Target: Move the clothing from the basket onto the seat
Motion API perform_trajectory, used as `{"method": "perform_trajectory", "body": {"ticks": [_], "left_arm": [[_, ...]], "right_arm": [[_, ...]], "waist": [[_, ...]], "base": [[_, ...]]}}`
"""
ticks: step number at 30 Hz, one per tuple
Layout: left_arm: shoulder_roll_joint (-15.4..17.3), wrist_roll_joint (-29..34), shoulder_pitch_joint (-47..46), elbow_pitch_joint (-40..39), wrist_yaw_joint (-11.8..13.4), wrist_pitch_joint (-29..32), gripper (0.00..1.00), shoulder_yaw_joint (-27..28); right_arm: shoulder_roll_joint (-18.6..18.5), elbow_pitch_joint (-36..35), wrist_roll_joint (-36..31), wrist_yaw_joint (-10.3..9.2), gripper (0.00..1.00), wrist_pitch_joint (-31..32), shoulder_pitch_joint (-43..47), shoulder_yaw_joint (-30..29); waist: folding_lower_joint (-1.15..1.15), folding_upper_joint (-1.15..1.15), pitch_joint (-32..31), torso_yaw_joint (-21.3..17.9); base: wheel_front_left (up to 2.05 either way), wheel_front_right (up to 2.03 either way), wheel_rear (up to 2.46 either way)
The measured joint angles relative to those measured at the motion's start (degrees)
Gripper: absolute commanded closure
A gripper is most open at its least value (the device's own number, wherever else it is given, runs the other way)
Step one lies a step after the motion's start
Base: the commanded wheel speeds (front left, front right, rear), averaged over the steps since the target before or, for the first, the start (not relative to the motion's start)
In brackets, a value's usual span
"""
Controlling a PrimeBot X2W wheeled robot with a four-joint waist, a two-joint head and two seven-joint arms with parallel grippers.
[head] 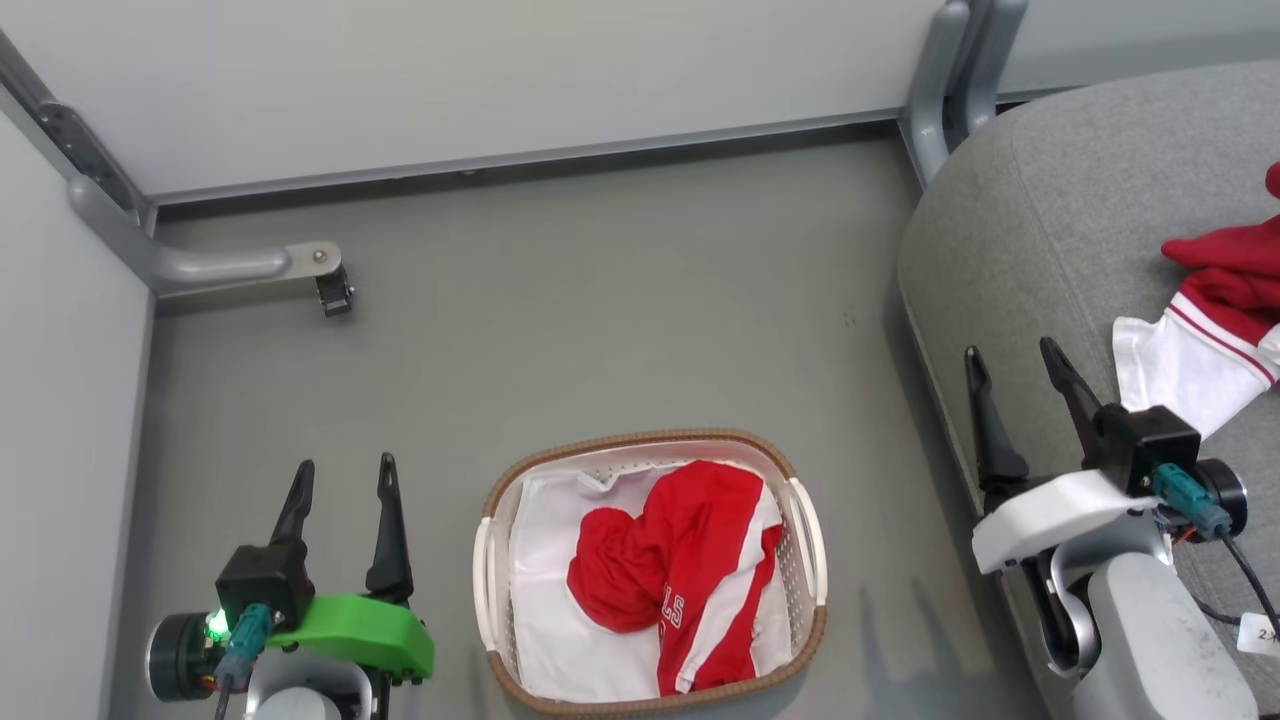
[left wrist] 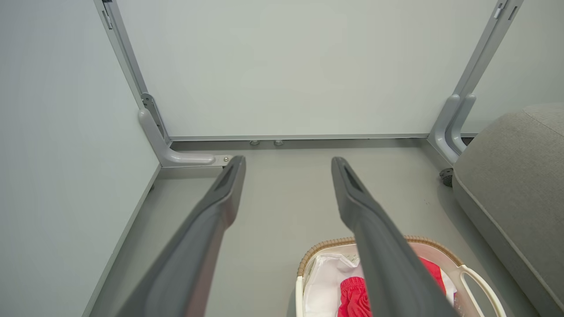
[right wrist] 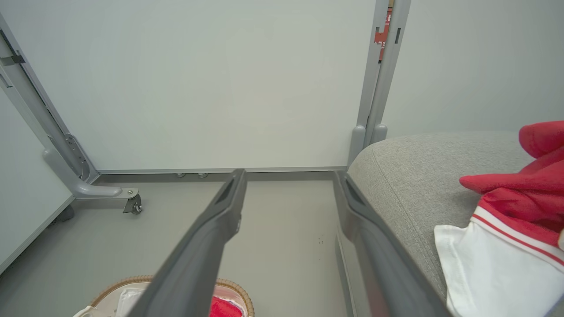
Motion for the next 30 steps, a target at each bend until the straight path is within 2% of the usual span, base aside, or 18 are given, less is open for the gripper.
{"method": "perform_trajectory", "body": {"ticks": [15,22,30], "left_arm": [[0.0,-0.7,8.0,-1.9,0.0,0.0,0.00,-0.1],[0.0,-1.3,9.0,-1.5,0.1,0.0,0.00,-1.1],[0.0,-3.1,6.4,-0.1,0.0,0.0,0.00,-4.2]], "right_arm": [[1.4,0.5,-0.5,0.00,0.00,0.0,9.2,1.1],[1.8,0.7,-0.5,0.00,0.00,0.0,10.0,1.8],[1.9,-1.3,-0.2,0.00,0.00,0.0,6.5,2.5]], "waist": [[0.00,0.00,-7.5,2.1],[0.00,0.00,-7.4,2.3],[0.00,0.00,-3.8,1.8]], "base": [[0.00,0.00,0.00],[0.00,0.00,0.00],[0.00,0.00,0.00]]}}
